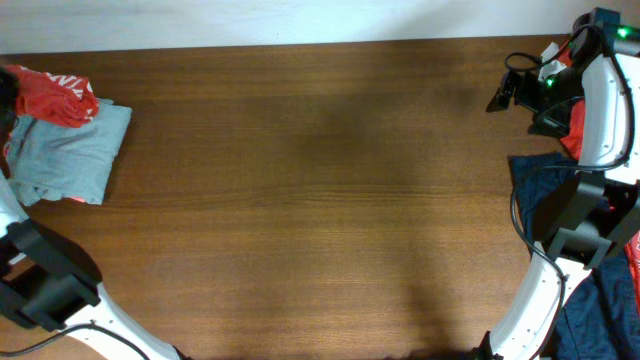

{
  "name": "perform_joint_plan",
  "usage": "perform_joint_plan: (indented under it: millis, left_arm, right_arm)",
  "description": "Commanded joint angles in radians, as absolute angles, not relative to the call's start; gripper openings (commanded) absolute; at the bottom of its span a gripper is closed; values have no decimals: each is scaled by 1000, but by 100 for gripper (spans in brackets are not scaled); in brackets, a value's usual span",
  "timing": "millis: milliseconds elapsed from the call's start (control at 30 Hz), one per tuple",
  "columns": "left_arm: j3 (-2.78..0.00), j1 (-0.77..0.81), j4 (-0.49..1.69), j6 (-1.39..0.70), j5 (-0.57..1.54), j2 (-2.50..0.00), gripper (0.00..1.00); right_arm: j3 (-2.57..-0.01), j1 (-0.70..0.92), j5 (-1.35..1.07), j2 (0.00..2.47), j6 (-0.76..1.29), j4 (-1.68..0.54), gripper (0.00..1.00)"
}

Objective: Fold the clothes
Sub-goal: 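Carry the shirt left and lay it on the grey shirt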

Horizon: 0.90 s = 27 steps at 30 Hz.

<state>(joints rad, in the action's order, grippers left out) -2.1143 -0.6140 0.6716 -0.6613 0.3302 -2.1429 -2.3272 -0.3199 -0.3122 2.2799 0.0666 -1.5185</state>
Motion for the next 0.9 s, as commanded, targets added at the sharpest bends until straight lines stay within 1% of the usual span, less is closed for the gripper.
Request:
perform_joint_plan:
  millis: [0,100,233,367,400,467,633,833,867]
  left_arm:
    - [-2123,-616,572,-752,416,-2164,0]
    - [-2123,-613,488,-801,454,-2167,0]
    - [-2123,-601,467,-807,476,-2167,1]
    - [-2122,-598,579,-768,440,-2178,0]
    - [-2122,-599,608,-748,427,-2183,1]
    - [-2122,-603,678,-715,376,-2194,1]
    - [-2119,-623,826,-700,251,-2199,0]
    - [-2119,-656,941,-599,242,-2199,1]
    - [-2119,-662,971,-583,229,-2199,4]
  right_arm:
    - [-2339,-315,-303,2249,56,-1523,98]
    - [-2339,-314,-303,2249,56,-1523,99]
    - [-2339,-314,-303,2249,56,-1524,99]
    - [-2339,-315,-302,2249,52,-1551,99]
    - [-2339,-315,-302,2249,22,-1567,99]
    - [-2339,-315,-303,2249,-25,-1587,99]
    - [-2339,-315,-303,2249,-30,-1594,99]
    - [-2339,-315,-303,2249,-30,-1594,99]
    - [-2339,-314,-303,2249,-30,-1594,98]
